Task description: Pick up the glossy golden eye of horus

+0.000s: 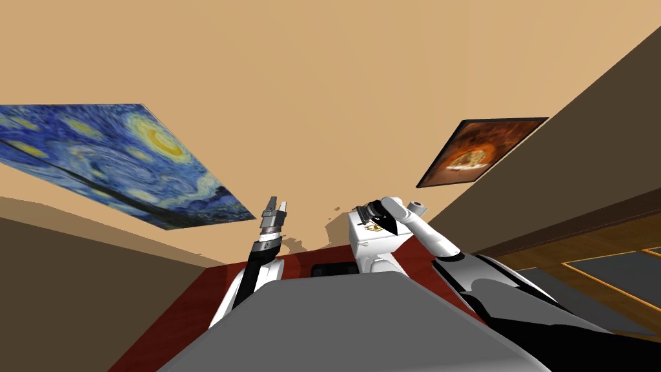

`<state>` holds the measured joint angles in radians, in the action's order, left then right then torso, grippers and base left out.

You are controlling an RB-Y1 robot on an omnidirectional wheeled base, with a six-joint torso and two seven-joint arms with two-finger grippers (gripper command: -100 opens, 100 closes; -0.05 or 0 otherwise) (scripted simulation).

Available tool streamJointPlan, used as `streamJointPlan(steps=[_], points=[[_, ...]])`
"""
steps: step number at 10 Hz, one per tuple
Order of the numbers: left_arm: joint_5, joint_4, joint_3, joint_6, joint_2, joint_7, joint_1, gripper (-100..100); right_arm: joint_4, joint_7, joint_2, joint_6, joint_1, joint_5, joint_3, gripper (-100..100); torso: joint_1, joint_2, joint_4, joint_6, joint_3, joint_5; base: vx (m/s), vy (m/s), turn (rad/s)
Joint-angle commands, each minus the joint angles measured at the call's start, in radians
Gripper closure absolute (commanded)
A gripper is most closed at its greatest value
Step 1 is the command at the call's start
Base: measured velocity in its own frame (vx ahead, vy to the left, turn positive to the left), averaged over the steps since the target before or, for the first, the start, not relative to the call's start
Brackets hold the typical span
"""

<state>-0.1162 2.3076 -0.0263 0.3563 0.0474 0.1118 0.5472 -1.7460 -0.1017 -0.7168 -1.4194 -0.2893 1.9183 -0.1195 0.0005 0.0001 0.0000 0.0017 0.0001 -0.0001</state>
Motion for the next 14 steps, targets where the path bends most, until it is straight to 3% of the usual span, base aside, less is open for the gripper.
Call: streamJointPlan(steps=[1,5,9,11,13,14], points=[[0.0,0.0,0.0,0.0,0.0,0.0,0.0,0,0.018,0.0,-0.023,-0.024,-0.014,0.05,-0.011,-100,0.0,0.0,0.0,0.0,0.0,0.0,-0.01,-0.002,0.057],[0.0,0.0,0.0,0.0,0.0,0.0,0.0,0,0.036,-0.006,-0.061,-0.067,-0.026,0.143,-0.03,-100,0.0,-0.001,0.0,0.0,0.0,0.0,-0.005,0.0,0.037],[0.0,0.0,0.0,0.0,0.0,0.0,0.0,0,0.062,-0.011,-0.114,-0.167,-0.029,0.255,-0.066,-100,0.0,0.0,0.0,0.0,0.0,0.0,-0.011,0.002,0.049],[0.0,0.0,0.0,0.0,0.0,0.0,0.0,0,0.067,-0.011,-0.121,-0.203,-0.026,0.272,-0.074,-100,0.0,0.0,0.0,0.0,0.0,0.0,-0.001,0.0,0.008],[0.0,0.0,0.0,0.0,0.0,0.0,0.0,0,0.076,-0.011,-0.131,-0.267,-0.016,0.296,-0.089,-100,0.0,-0.001,0.0,0.0,0.0,0.0,-0.005,0.001,0.016],[0.0,0.0,0.0,0.0,0.0,0.0,0.0,0,0.076,-0.011,-0.131,-0.272,-0.016,0.296,-0.089,-100,0.0,-0.001,0.0,0.0,0.0,0.0,0.0,0.0,0.0]])
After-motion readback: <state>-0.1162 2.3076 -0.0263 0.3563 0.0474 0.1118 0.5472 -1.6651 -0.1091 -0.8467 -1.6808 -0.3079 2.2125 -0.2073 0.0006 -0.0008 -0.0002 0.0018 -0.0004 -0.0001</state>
